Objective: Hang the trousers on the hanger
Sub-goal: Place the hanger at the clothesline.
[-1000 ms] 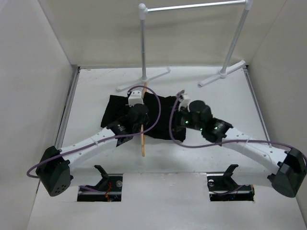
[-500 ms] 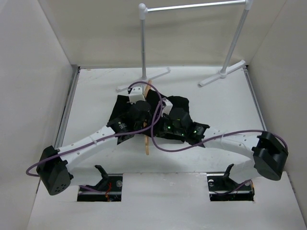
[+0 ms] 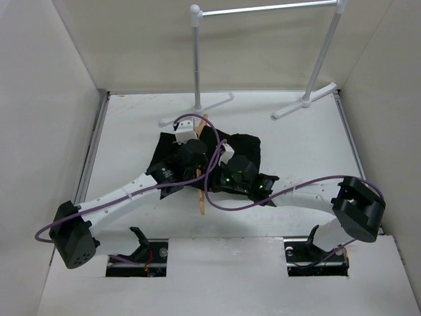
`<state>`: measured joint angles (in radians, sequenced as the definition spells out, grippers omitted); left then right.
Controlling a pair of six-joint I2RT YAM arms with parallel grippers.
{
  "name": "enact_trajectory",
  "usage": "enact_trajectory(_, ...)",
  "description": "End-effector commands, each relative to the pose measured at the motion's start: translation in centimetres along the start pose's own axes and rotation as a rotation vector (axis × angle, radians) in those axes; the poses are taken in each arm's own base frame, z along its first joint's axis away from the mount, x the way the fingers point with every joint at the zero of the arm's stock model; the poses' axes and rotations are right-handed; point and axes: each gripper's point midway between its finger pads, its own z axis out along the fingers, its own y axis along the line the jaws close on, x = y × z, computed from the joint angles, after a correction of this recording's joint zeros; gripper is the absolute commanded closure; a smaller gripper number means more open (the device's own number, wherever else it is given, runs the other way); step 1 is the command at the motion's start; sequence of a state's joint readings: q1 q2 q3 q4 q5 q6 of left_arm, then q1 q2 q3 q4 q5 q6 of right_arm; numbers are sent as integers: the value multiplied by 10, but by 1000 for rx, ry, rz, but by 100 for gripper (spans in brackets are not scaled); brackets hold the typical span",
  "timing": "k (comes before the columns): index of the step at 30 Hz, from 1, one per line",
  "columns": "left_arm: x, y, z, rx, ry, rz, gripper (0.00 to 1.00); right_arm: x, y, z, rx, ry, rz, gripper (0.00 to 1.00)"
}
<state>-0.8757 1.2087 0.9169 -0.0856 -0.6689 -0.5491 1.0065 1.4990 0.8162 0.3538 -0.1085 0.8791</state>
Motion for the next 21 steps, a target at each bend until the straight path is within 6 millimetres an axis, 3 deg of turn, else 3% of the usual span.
enact_trajectory(1, -50, -12, -13, 42, -122, -145, 98, -21, 42, -8, -137, -80, 3, 81)
enact_trajectory(3, -55, -12, -15, 43, -130, -164, 91, -27, 52, -16, -168, -97, 2, 84)
enact_trajectory(6, -68, -14, -21, 65, -154, -211, 69, -38, 68, -28, -216, -127, -2, 86)
enact_trajectory(10, -96, -15, -35, 93, -200, -277, 47, -60, 80, -41, -262, -160, 8, 87)
enact_trajectory(16, -143, -11, -67, 136, -284, -376, 34, -75, 84, -44, -307, -174, 35, 90)
enact_trajectory(21, -181, -11, -98, 202, -336, -434, 32, -91, 94, -50, -363, -198, 63, 90)
